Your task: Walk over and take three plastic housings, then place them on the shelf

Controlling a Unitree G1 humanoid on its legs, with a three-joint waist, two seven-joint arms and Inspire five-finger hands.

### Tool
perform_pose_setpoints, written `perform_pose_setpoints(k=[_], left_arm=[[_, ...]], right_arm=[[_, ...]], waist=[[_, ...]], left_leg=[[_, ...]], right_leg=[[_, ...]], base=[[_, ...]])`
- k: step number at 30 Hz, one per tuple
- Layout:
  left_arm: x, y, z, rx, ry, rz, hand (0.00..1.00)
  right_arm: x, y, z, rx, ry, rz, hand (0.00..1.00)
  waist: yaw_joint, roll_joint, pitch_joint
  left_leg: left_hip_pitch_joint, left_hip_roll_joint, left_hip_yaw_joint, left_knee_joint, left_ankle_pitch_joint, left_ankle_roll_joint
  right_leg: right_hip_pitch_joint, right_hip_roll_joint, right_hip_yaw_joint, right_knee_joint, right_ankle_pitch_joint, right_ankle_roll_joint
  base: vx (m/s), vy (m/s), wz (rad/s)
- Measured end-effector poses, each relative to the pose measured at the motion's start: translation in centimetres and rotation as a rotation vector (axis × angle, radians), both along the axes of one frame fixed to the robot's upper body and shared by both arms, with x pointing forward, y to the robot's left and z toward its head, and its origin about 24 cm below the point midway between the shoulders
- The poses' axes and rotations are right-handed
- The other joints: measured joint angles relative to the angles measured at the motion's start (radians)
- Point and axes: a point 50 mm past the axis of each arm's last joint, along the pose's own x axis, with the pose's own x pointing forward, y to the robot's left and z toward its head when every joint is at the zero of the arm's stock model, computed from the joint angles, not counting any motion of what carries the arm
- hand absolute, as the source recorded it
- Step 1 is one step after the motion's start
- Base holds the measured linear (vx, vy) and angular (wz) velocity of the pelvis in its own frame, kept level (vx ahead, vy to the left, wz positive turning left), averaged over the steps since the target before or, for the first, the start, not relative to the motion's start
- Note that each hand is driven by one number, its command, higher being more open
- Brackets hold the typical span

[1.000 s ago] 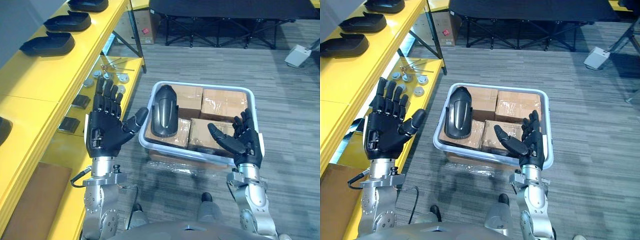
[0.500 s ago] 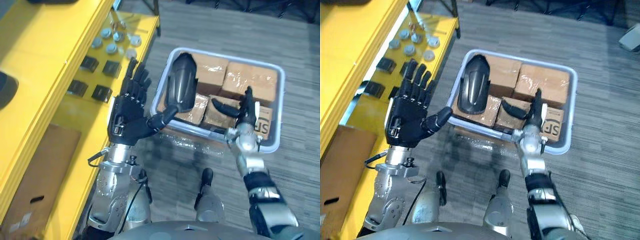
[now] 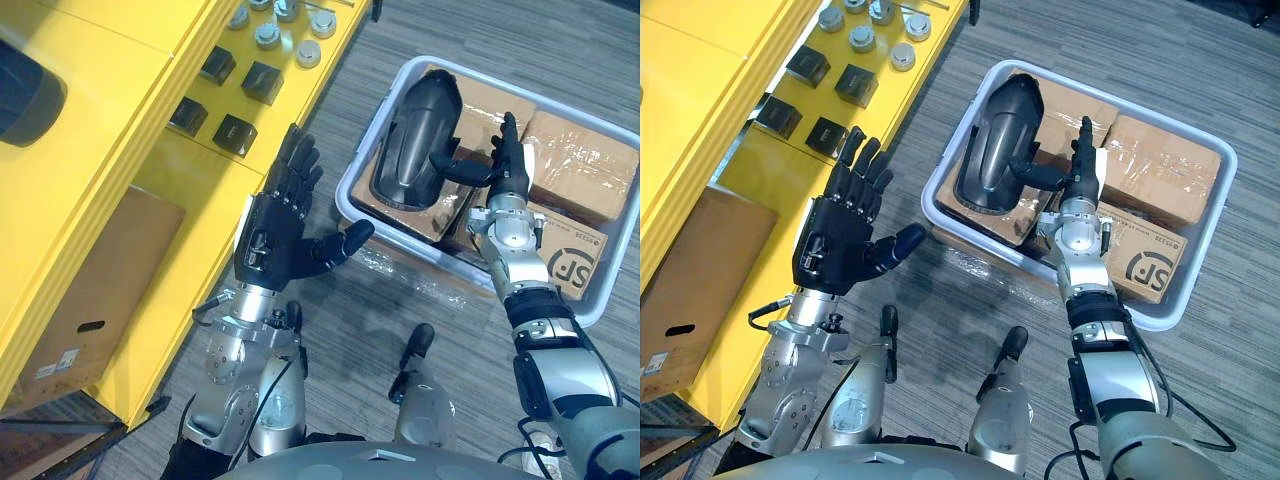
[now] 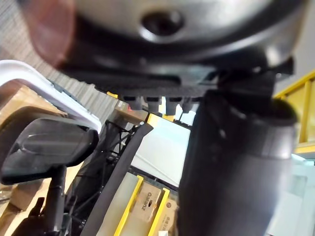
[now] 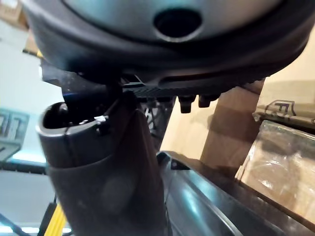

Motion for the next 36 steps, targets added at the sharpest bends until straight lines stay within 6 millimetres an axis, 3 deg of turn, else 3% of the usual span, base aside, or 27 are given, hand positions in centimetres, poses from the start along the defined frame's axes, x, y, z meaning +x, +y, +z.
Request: perform_pose_setpoints(k=[4,5,8,10,15,21,27,30,34,36], left_arm=[[0.0,0.0,-0.1,0.005,-0.001,-0.007,1.0],[0.0,-0.1,-0.1,0.007,0.002,-0.012,1.0],[-0.1,-0.3,-0.4,0.011,0.014,-0.024,1.0],[-0.1,-0.4,-0.4,0.015,0.018,-0.03,1.0],[-0.2,-0.5,-0.6,0.021,0.032,-0.04,1.0],[-0.1,-0.5,-0.9,0.022,0.046,-0.042,1.0],[0.0,-0.4,-1.5,0.035,0.084,-0.041,1.0],[-0.3,0.2,-2.1,0.033,0.114,-0.015,1.0],[-0.4,0.6,-2.4,0.037,0.128,0.0,1.0],[-0.4,0.5,-2.7,0.05,0.158,-0.015,1.0]], right_arm=[[0.4,-0.4,-0.5,-0.066,0.095,-0.024,1.0],[0.6,-0.7,-0.6,-0.105,0.143,-0.035,0.0],[0.8,-1.3,-1.0,-0.185,0.246,-0.07,0.0],[1.1,-1.3,-0.5,-0.233,0.282,-0.08,0.0],[1.4,-3.5,1.5,-0.481,0.416,-0.18,0.0],[1.0,-4.3,0.0,-0.526,0.59,-0.209,0.0],[1.2,-4.4,0.4,-0.526,0.623,-0.255,0.0],[0.9,-4.8,0.1,-0.444,0.618,-0.291,0.0],[0.6,-5.7,0.8,-0.385,0.52,-0.38,0.0],[0.2,-6.3,2.3,-0.43,0.387,-0.416,0.0]], waist=[[0.002,0.001,0.016],[0.001,0.002,0.017],[0.002,0.002,0.017],[0.002,0.002,0.017],[0.004,0.002,0.017],[0.017,0.003,0.017],[0.023,0.004,0.017],[0.022,0.004,0.017],[0.021,0.004,0.017],[0.018,0.004,0.017]], left_leg=[[0.013,-0.006,-0.007,-0.035,0.025,-0.002],[0.014,-0.006,-0.011,-0.052,0.038,-0.002],[0.033,-0.007,-0.015,-0.093,0.065,-0.004],[0.043,-0.007,-0.014,-0.107,0.074,-0.004],[0.065,-0.007,-0.014,-0.151,0.103,-0.004],[0.084,-0.007,-0.016,-0.189,0.13,-0.004],[0.099,-0.008,-0.024,-0.225,0.151,-0.003],[0.12,-0.013,-0.024,-0.254,0.167,-0.001],[0.134,-0.013,-0.025,-0.26,0.17,-0.001],[0.138,-0.012,-0.022,-0.261,0.17,-0.001]], right_leg=[[-0.002,-0.007,-0.007,0.016,-0.016,0.002],[-0.004,-0.007,-0.013,0.016,-0.016,0.003],[-0.003,-0.007,-0.018,0.022,-0.016,0.002],[-0.003,-0.007,-0.017,0.028,-0.018,0.0],[-0.002,-0.008,-0.019,0.035,-0.019,-0.001],[-0.001,-0.009,-0.024,0.046,-0.024,-0.002],[0.001,-0.011,-0.032,0.055,-0.027,0.0],[0.006,-0.017,-0.034,0.067,-0.032,0.002],[0.018,-0.017,-0.036,0.066,-0.033,0.003],[0.019,-0.016,-0.031,0.063,-0.033,0.003]], base=[[-0.06,-0.011,0.09],[-0.07,-0.026,0.12],[-0.03,-0.015,0.06],[0.0,0.0,0.0],[-0.02,-0.008,0.01],[0.0,-0.007,0.02],[-0.01,-0.007,0.05],[-0.01,-0.003,0.03],[0.0,0.0,0.0],[-0.01,-0.014,-0.05]])
